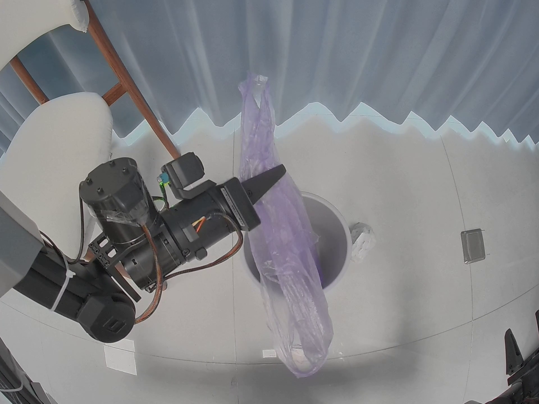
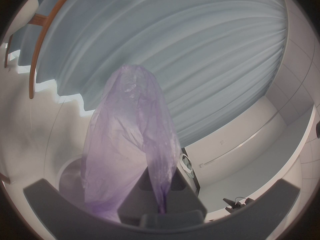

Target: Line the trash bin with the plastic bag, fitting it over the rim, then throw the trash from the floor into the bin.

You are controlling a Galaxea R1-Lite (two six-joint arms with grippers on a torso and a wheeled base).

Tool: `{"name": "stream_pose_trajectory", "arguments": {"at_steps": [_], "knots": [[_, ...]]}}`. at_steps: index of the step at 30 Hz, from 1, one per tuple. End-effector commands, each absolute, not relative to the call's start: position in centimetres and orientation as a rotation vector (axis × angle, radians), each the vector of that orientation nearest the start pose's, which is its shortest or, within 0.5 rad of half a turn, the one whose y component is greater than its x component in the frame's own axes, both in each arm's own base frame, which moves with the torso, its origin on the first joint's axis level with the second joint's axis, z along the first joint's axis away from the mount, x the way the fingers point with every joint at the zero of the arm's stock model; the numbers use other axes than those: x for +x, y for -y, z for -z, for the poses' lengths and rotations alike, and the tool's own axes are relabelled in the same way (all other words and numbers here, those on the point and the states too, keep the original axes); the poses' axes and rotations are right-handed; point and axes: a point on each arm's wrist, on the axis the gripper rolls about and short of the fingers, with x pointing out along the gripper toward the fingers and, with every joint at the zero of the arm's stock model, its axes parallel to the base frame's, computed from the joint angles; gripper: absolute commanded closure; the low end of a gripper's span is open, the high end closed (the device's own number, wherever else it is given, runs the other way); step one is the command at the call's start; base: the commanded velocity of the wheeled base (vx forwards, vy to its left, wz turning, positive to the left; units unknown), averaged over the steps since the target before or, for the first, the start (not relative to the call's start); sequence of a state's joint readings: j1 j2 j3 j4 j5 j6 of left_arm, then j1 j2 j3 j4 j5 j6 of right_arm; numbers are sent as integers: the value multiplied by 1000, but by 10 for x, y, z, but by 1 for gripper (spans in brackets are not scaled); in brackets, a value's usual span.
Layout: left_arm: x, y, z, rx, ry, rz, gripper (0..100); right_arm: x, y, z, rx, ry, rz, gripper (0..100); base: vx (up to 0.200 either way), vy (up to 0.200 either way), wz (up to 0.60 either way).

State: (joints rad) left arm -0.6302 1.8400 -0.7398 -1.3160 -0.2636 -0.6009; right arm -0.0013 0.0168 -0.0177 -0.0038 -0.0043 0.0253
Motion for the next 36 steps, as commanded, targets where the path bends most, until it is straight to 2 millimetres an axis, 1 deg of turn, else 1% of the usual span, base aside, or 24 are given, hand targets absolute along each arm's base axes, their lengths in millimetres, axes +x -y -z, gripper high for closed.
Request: {"name": "stream_pose_trajectory", "arguments": {"at_steps": [1,2,11,18,22,25,29,33,34,35,36], "knots": [[259,198,-179,-584,-85,921,100,-23,0,-76,25,5,6,0,0,0,0],[260,199,-178,-584,-87,917,100,-23,0,-76,26,5,6,0,0,0,0],[279,211,-150,-531,-127,883,100,-23,0,-76,20,3,8,0,0,0,0],[286,215,-138,-524,-156,872,100,-23,0,-76,12,2,6,0,0,0,0],[293,218,-127,-519,-149,868,100,-23,0,-76,15,5,1,0,0,0,0],[298,221,-126,-522,-130,870,100,-23,0,-76,20,5,3,0,0,0,0],[297,223,-127,-523,-135,879,100,-23,0,-76,34,5,12,0,0,0,0],[297,221,-127,-495,-144,866,100,-23,0,-77,37,11,17,0,0,0,0],[297,219,-125,-458,-150,856,100,-25,0,-91,43,63,6,0,0,0,0],[297,217,-125,-440,-153,851,100,-26,0,-100,47,89,-1,0,0,0,0],[297,217,-125,-440,-153,851,100,-26,0,-100,47,89,-1,0,0,0,0]]}}
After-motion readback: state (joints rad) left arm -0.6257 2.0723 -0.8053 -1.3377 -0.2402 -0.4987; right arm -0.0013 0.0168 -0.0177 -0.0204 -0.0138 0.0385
